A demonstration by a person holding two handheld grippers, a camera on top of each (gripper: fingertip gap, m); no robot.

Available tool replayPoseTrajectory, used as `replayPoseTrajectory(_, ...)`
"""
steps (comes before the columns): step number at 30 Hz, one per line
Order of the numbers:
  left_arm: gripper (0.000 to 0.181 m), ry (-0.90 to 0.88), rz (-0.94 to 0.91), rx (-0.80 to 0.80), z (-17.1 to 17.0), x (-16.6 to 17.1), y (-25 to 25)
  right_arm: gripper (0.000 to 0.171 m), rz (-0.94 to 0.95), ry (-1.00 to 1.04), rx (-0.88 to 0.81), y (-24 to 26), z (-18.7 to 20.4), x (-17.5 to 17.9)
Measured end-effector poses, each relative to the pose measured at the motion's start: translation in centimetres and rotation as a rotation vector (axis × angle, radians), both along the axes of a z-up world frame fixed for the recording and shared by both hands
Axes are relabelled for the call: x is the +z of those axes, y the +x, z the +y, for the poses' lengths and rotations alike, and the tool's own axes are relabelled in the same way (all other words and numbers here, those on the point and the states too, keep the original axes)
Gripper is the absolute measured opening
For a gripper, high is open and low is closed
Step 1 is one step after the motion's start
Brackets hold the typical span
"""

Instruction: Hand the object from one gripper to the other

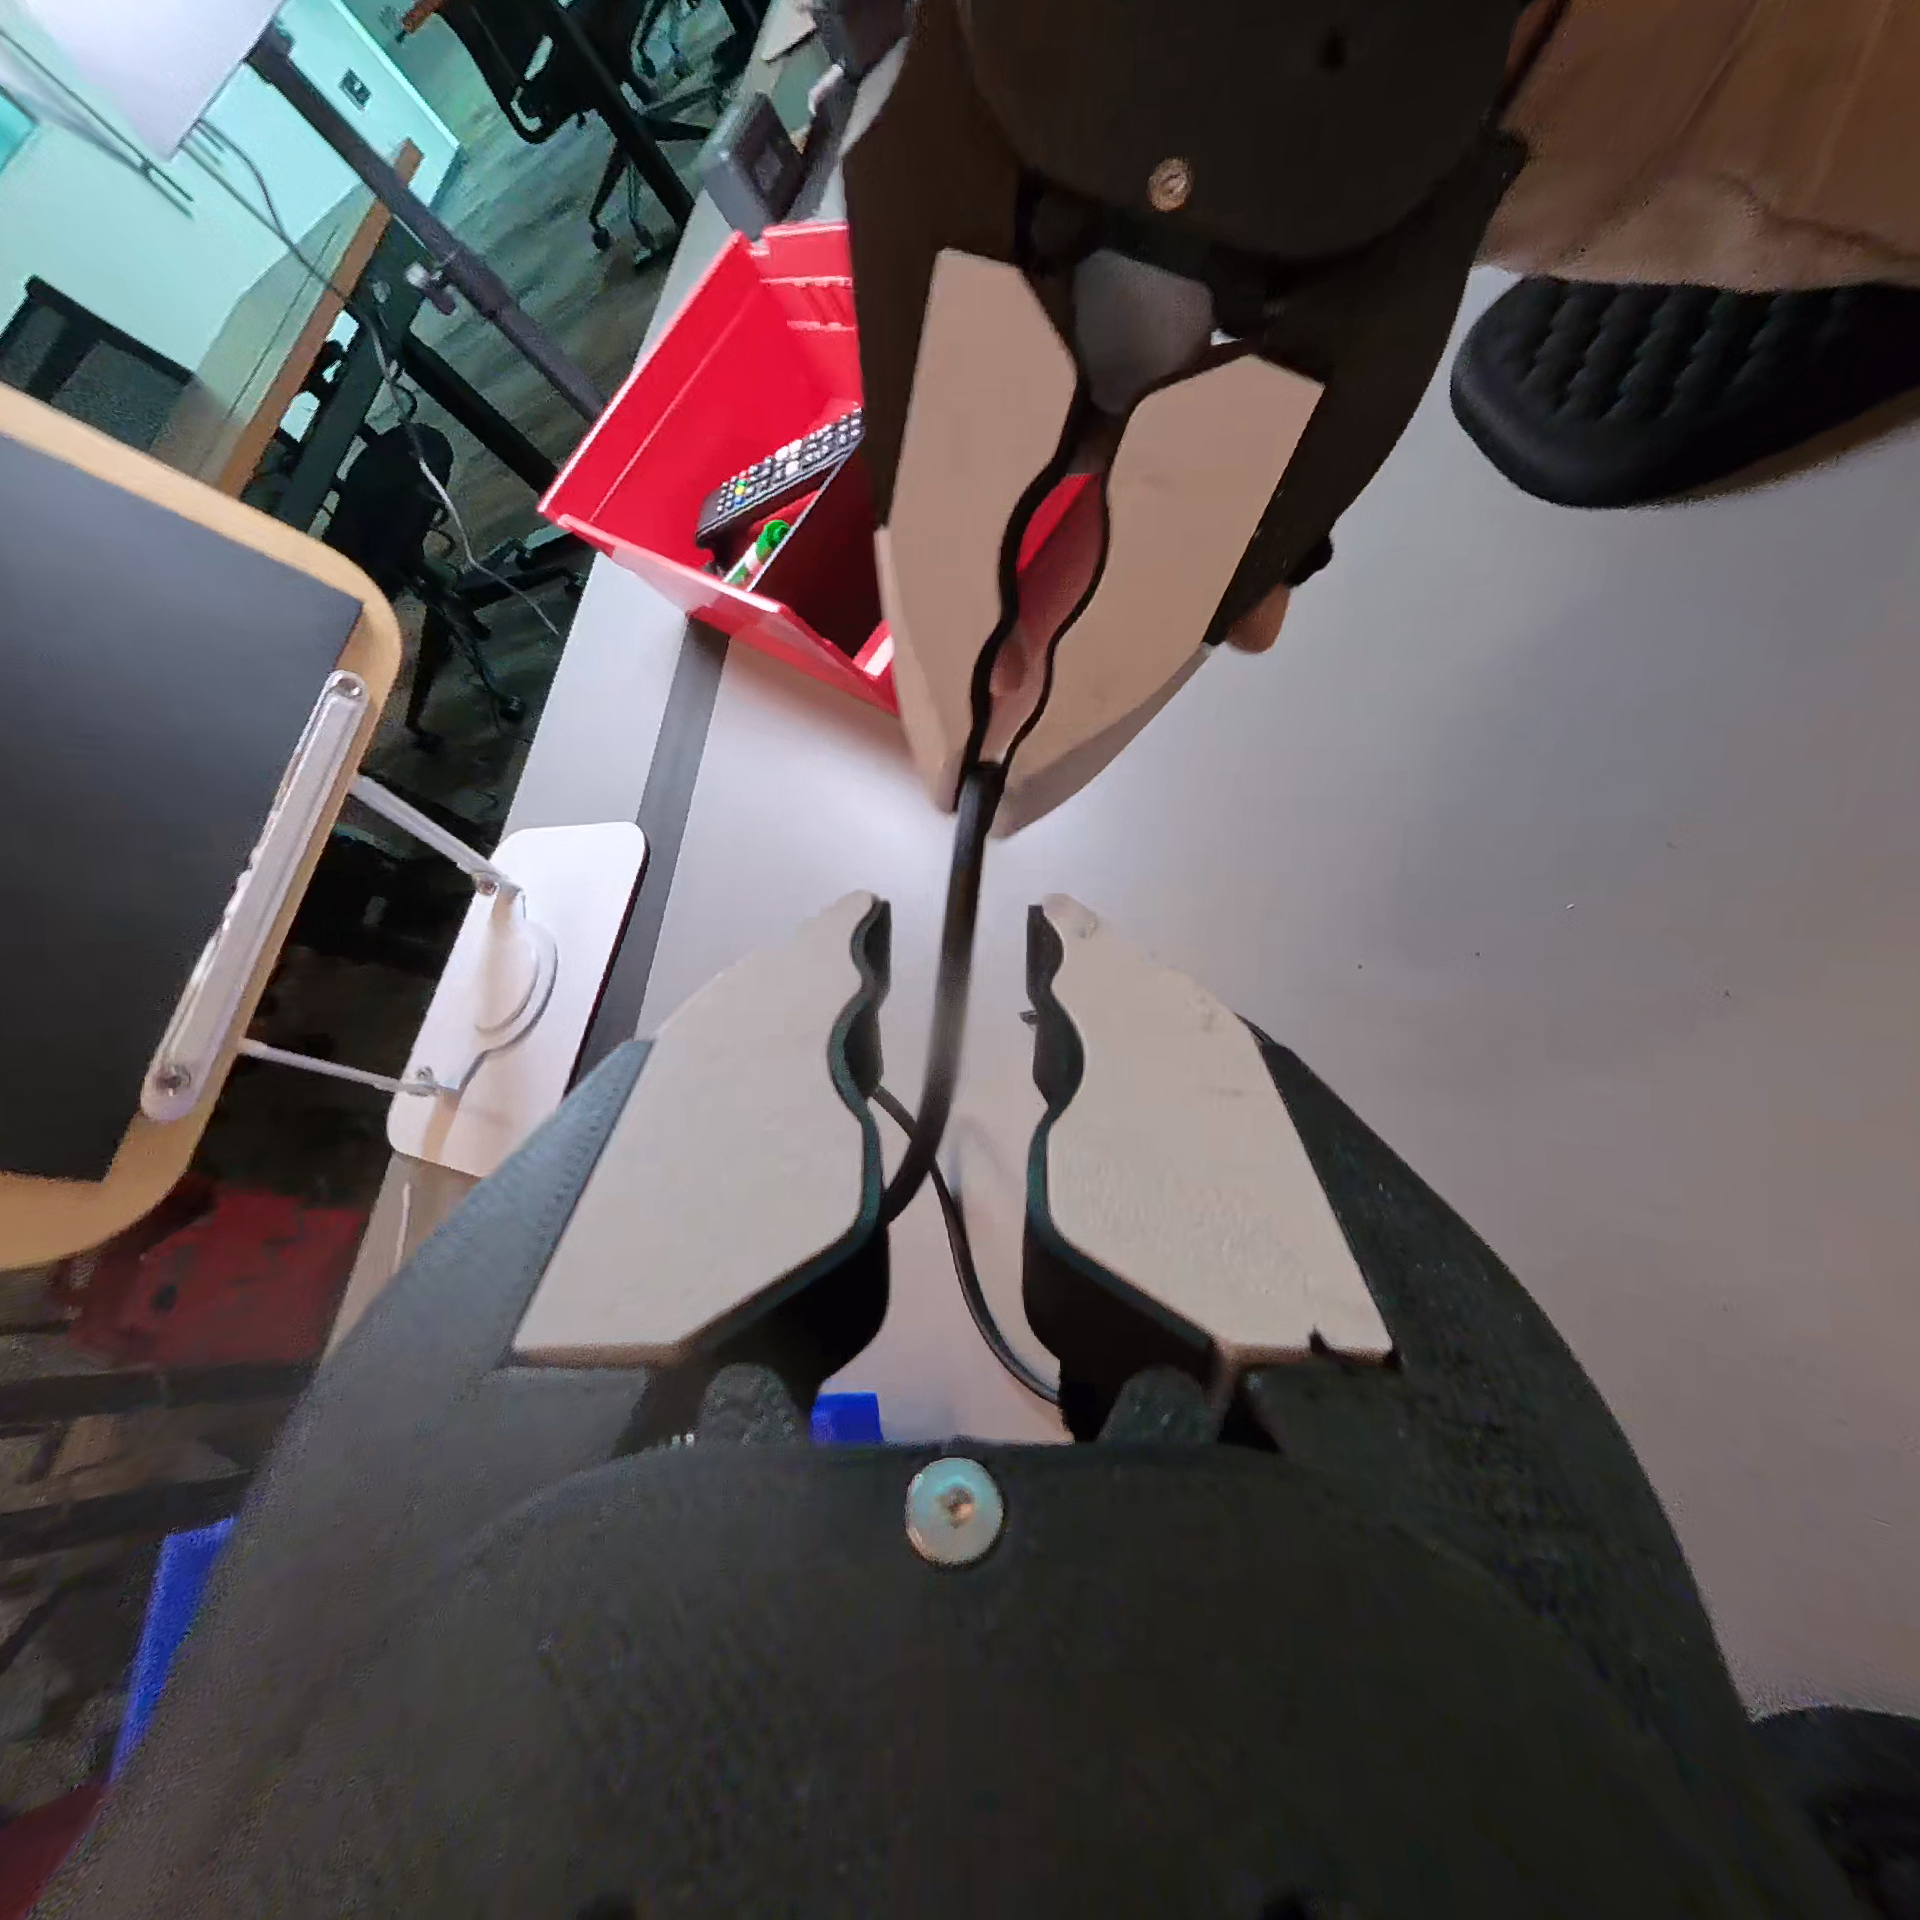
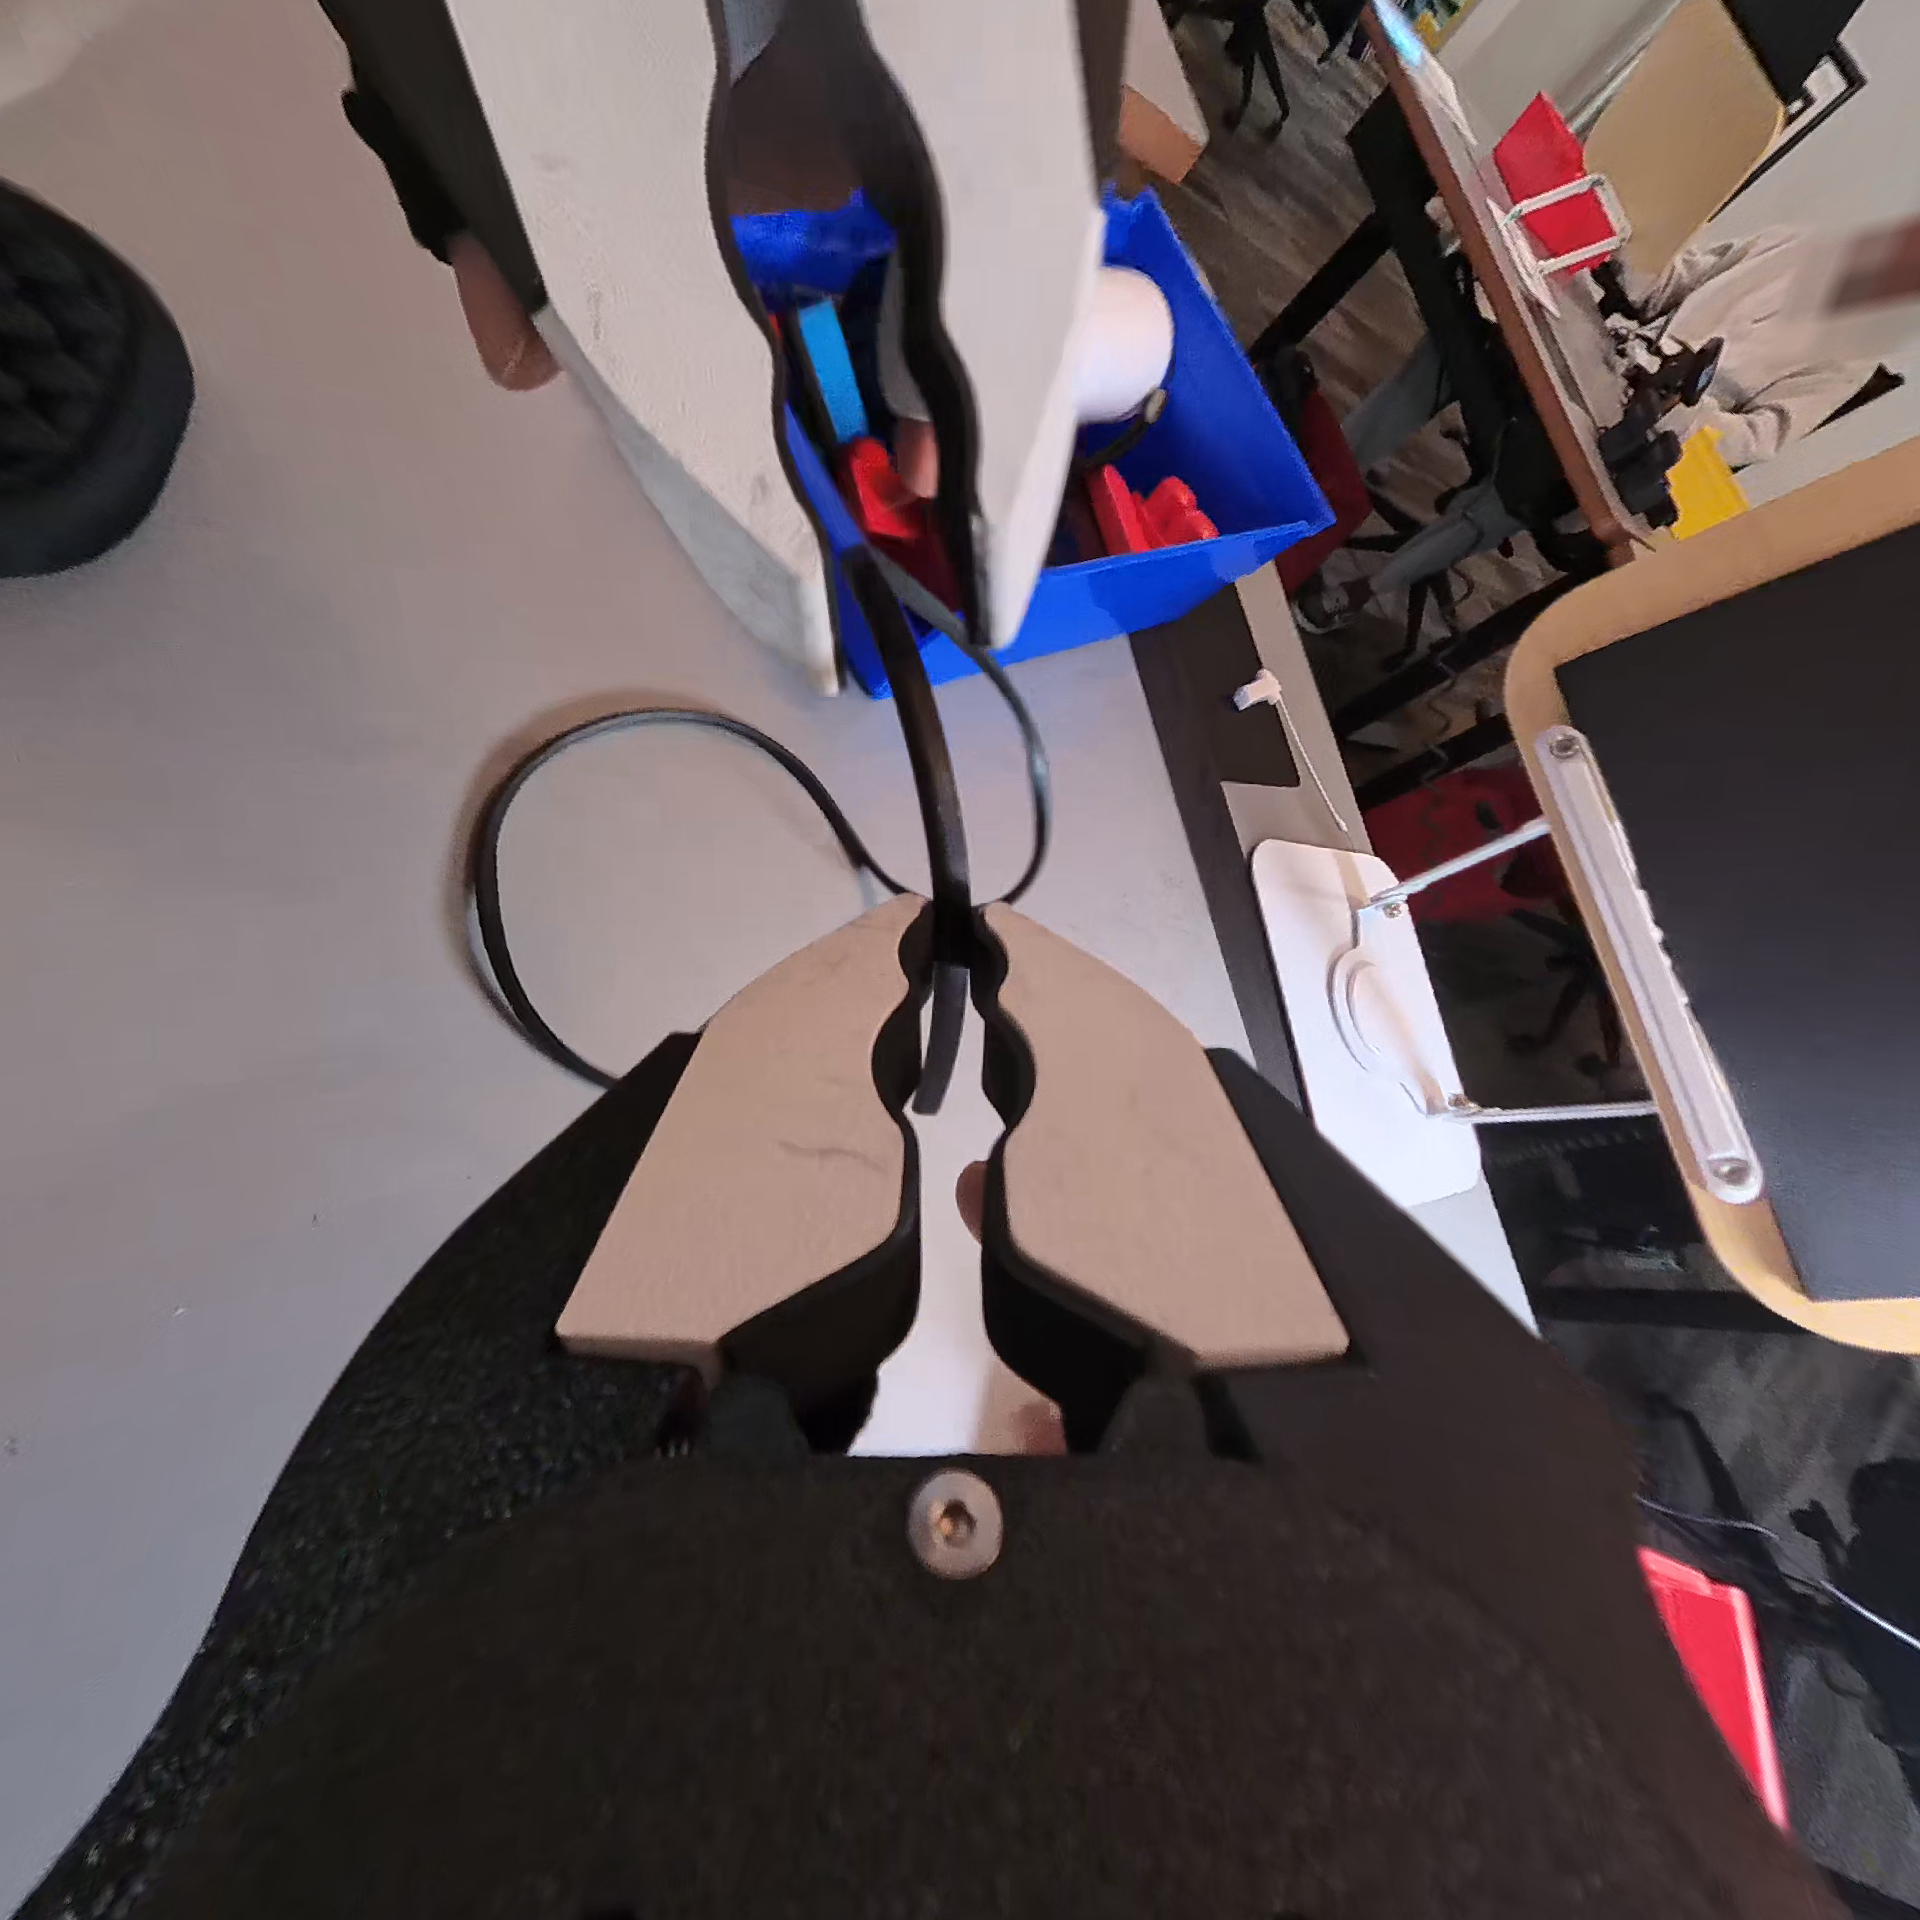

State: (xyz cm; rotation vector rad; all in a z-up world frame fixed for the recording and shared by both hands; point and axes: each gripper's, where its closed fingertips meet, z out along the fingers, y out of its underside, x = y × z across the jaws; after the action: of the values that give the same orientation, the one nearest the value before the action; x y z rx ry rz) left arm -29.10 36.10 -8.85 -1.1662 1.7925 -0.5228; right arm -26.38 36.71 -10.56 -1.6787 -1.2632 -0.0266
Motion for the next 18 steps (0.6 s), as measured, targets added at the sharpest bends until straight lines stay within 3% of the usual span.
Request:
replayPoseTrajectory(2, 0.024, 0.07, 0.036, -0.012, -0.8, -0.5, 0.9, 0.005, -0.033, 0.01, 0.004, -0.3, -0.1, -0.3)
replayPoseTrajectory(5, 0.006, 0.159, 0.059, 0.013, -0.5, -0.9, 1.4, 0.005, -0.033, 0.011, 0.021, -0.9, -0.6, -0.2)
replayPoseTrajectory(11, 0.006, 0.055, -0.045, -0.01, -0.2, 1.0, 0.2, 0.012, 0.03, 0.041, 0.037, -0.1, -0.5, 1.0)
replayPoseTrajectory(18, 0.011, 0.004, -0.028, -0.001, 0.5, 0.5, -0.4, 0.006, 0.025, 0.079, 0.041, -0.3, -0.4, 1.5)
